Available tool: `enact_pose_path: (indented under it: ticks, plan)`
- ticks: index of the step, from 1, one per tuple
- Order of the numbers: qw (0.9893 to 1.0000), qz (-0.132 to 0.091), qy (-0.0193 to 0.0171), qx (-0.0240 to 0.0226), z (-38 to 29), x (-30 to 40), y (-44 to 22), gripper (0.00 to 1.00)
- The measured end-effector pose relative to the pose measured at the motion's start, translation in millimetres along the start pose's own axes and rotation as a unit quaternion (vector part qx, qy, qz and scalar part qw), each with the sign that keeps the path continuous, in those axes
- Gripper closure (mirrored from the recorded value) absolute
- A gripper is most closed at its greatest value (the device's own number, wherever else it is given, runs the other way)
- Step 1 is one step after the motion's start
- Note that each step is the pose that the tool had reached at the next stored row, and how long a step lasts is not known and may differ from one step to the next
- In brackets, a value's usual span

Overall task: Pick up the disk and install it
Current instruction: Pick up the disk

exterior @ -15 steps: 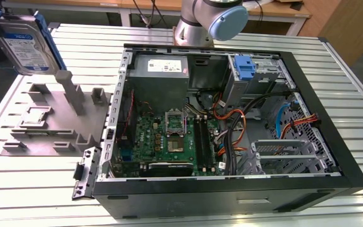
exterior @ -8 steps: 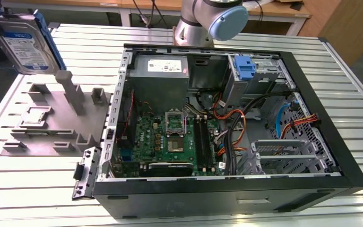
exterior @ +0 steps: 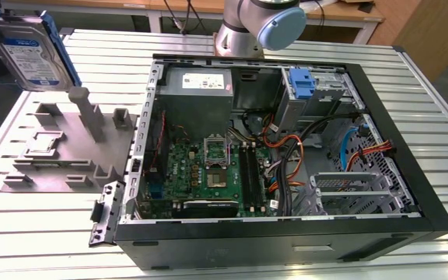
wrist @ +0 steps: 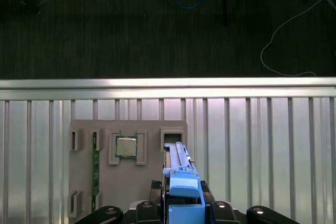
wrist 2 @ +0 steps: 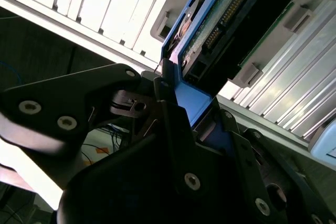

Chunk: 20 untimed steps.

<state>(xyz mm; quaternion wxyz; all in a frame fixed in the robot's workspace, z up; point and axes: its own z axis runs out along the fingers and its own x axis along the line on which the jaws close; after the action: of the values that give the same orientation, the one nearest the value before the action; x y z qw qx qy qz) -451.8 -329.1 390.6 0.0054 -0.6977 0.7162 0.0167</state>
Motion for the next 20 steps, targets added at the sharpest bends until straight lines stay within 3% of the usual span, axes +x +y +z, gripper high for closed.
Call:
enact_pose_path:
  ticks: [20]
  plan:
    - [1.0000,0.000,0.0000,0.0000,-5.9,-0.2,0.1,0.64]
